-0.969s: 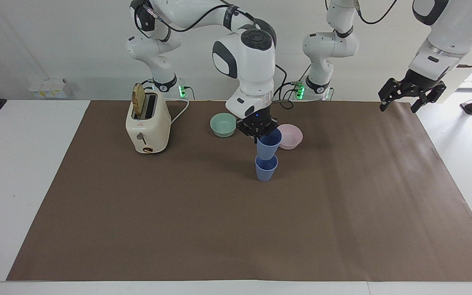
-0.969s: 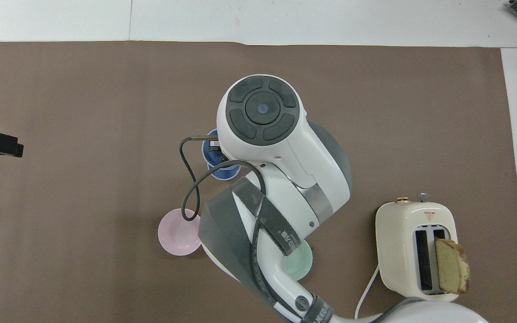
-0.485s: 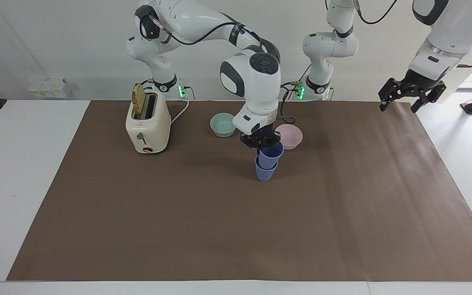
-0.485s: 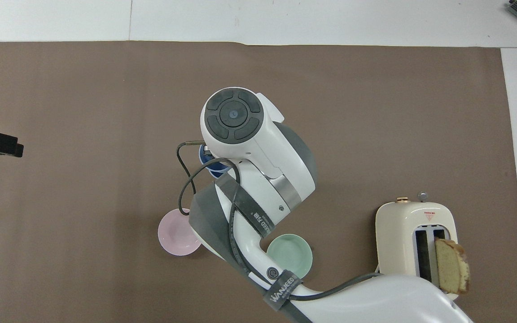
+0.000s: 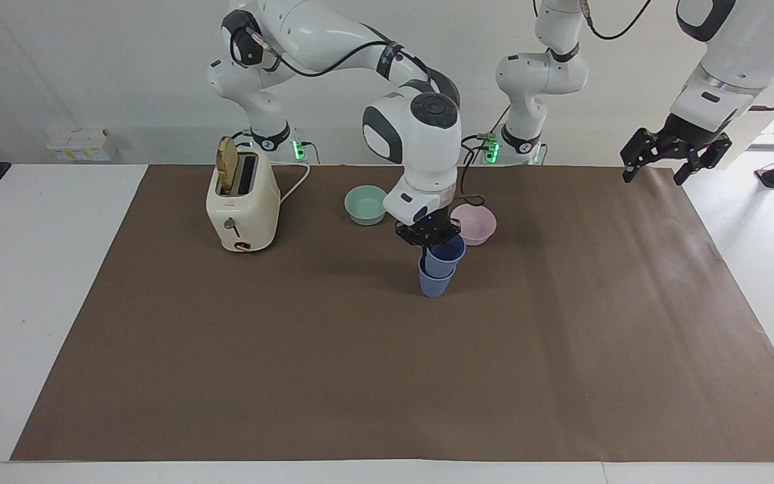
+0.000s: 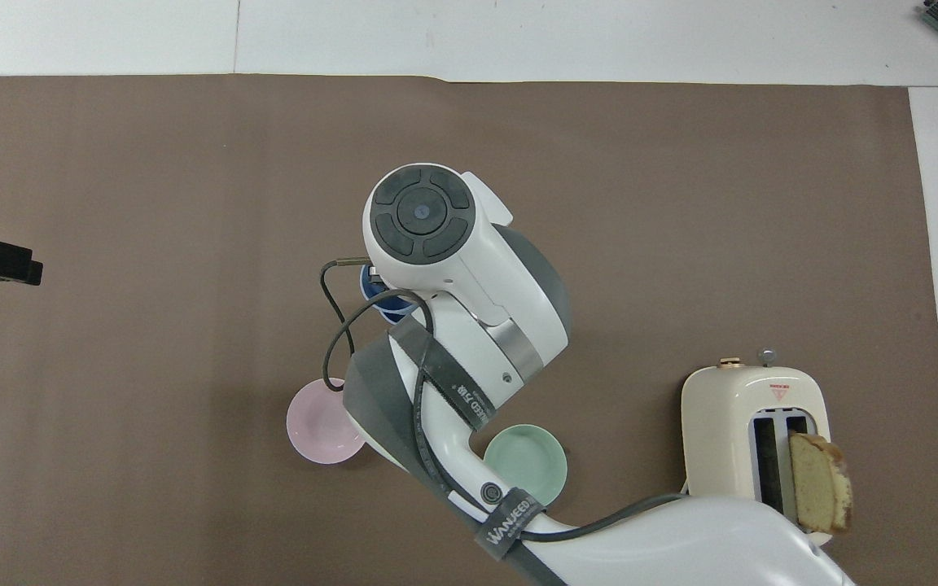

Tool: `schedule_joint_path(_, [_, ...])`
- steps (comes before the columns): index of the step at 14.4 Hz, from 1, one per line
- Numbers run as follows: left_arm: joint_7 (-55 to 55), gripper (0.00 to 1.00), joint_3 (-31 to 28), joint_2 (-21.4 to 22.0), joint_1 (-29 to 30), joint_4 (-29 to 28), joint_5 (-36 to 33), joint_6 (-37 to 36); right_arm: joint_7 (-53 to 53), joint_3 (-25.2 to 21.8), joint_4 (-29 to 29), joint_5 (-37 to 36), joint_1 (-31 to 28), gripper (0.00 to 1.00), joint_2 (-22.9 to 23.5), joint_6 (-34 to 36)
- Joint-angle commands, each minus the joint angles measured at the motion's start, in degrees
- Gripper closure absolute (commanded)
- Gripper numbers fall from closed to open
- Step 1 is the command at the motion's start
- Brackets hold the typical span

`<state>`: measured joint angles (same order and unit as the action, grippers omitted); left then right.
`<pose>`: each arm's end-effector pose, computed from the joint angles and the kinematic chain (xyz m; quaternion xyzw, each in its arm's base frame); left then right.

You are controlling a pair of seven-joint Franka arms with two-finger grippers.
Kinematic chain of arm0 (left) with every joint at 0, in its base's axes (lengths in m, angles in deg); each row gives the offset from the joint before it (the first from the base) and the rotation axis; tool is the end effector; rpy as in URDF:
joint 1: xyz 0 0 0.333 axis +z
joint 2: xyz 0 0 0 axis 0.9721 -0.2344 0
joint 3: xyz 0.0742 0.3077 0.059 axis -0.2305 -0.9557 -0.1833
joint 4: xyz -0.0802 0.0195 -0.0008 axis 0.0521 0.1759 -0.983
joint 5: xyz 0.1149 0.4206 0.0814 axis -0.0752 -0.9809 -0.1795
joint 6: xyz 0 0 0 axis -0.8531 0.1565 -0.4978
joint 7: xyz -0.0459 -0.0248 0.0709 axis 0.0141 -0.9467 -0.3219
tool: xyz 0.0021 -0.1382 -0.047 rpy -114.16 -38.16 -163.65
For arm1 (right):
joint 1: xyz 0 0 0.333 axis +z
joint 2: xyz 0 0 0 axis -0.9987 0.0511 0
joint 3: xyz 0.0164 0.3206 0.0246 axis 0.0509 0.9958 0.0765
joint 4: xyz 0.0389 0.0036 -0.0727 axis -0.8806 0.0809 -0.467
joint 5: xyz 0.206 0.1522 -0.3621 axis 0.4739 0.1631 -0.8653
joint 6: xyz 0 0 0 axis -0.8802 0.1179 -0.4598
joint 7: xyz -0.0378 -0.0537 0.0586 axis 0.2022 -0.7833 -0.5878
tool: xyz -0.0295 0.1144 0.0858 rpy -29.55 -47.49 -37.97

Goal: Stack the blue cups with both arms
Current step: 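Lower the held blue cup into the placed cup and open the right gripper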

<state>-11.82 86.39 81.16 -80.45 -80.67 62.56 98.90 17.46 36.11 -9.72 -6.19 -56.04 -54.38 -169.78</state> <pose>0.5961 -0.0112 0.6108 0.9982 -0.0583 0.0097 0.0069 0.6197 0.4688 0.3984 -0.9992 0.0216 -0.0245 0.0244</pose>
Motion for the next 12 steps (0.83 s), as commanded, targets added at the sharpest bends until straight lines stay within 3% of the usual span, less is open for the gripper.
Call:
schedule_joint_path(1, [-0.3,0.0,0.3,0.2,0.8,0.7,0.7,-1.3,-1.4,0.1,3.2,-0.9,-0.2,1.0,0.0,-3.7])
schedule_joint_path(6, [-0.3,0.0,0.3,0.2,0.8,0.7,0.7,-1.3,-1.3,0.1,5.3,-0.1,-0.6,1.0,0.6,-5.1])
schedule_joint_path(8, [-0.3,0.0,0.3,0.2,0.8,0.7,0.7,-1.3,-1.4,0.1,5.3,0.2,-0.8,0.22,0.6,-5.1])
schedule_joint_path(9, [-0.3,0.0,0.3,0.2,0.8,0.6,0.7,-1.3,-1.3,0.1,5.2,-0.7,-0.6,0.0,0.5,-5.0])
schedule_joint_path(12, [-0.3,0.0,0.3,0.2,0.8,0.7,0.7,-1.3,-1.4,0.0,4.7,-0.9,-0.1,0.0,0.3,-3.7])
